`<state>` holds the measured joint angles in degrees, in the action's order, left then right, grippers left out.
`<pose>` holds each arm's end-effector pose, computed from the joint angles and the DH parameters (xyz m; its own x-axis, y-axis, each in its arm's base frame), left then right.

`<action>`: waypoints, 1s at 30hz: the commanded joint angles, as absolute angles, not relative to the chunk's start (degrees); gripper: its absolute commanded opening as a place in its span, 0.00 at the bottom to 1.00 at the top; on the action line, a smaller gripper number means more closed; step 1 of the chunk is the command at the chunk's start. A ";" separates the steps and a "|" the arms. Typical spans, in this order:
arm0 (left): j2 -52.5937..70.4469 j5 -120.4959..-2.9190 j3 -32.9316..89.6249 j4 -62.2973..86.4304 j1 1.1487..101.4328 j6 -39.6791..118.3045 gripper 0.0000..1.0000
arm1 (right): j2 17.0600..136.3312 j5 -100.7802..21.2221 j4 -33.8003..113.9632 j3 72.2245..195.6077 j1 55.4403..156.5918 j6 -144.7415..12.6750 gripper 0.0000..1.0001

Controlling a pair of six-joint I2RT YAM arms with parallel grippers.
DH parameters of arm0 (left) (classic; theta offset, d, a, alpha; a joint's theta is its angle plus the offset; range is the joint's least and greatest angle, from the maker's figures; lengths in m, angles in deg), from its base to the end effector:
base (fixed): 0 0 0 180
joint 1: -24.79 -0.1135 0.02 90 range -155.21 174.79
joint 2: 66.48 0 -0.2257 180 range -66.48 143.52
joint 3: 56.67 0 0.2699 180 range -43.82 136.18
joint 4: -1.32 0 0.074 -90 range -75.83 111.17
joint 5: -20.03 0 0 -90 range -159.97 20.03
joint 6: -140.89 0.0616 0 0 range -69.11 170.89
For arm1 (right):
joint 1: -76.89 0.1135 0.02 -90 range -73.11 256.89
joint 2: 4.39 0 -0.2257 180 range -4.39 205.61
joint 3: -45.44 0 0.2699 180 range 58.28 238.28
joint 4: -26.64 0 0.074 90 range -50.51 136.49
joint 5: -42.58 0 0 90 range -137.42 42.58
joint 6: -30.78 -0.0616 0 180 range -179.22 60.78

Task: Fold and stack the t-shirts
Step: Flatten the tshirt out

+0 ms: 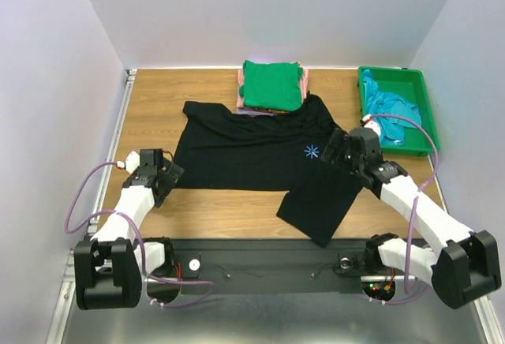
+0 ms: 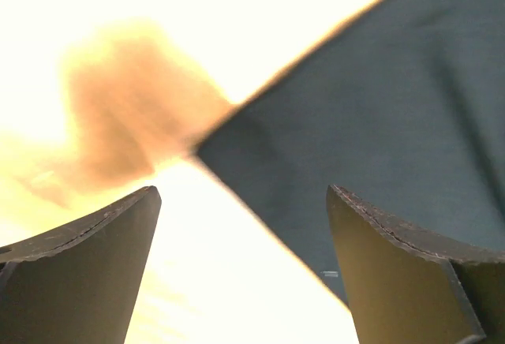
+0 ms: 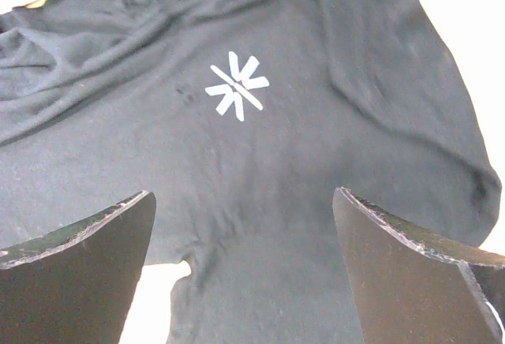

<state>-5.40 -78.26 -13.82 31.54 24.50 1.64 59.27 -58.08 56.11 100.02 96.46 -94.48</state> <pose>0.2567 0.0102 0.1256 -0.4123 -0.7517 -0.5147 -0.6326 0.6427 -0.4320 0.2786 0.0869 0.1893 -0.5908 0.3921 -0.7051 0.1815 0.9162 0.3573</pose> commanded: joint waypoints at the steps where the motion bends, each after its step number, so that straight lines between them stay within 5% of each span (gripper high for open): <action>1: -7.24 -80.70 -15.96 30.89 23.83 -0.96 0.97 | 53.99 -60.43 55.31 97.13 96.58 -100.88 1.00; 13: 6.72 -77.62 -12.53 24.02 24.35 0.09 0.85 | 48.09 -57.17 55.57 87.82 96.58 -104.40 1.00; 20: 7.96 -77.62 -14.64 20.59 24.70 0.44 0.60 | 46.77 -56.47 56.44 85.79 96.58 -104.57 1.00; 24: 10.16 -77.17 -13.94 19.53 27.25 1.23 0.56 | 47.38 -56.12 57.59 85.44 96.58 -104.13 1.00; 30: 13.59 -77.53 -12.97 19.36 29.18 2.81 0.37 | 49.14 -56.04 58.99 85.35 96.58 -102.73 1.00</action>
<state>10.49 -78.72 -11.83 15.21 27.91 1.20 48.50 -56.39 57.55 85.44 96.46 -104.04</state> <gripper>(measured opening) 0.431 0.998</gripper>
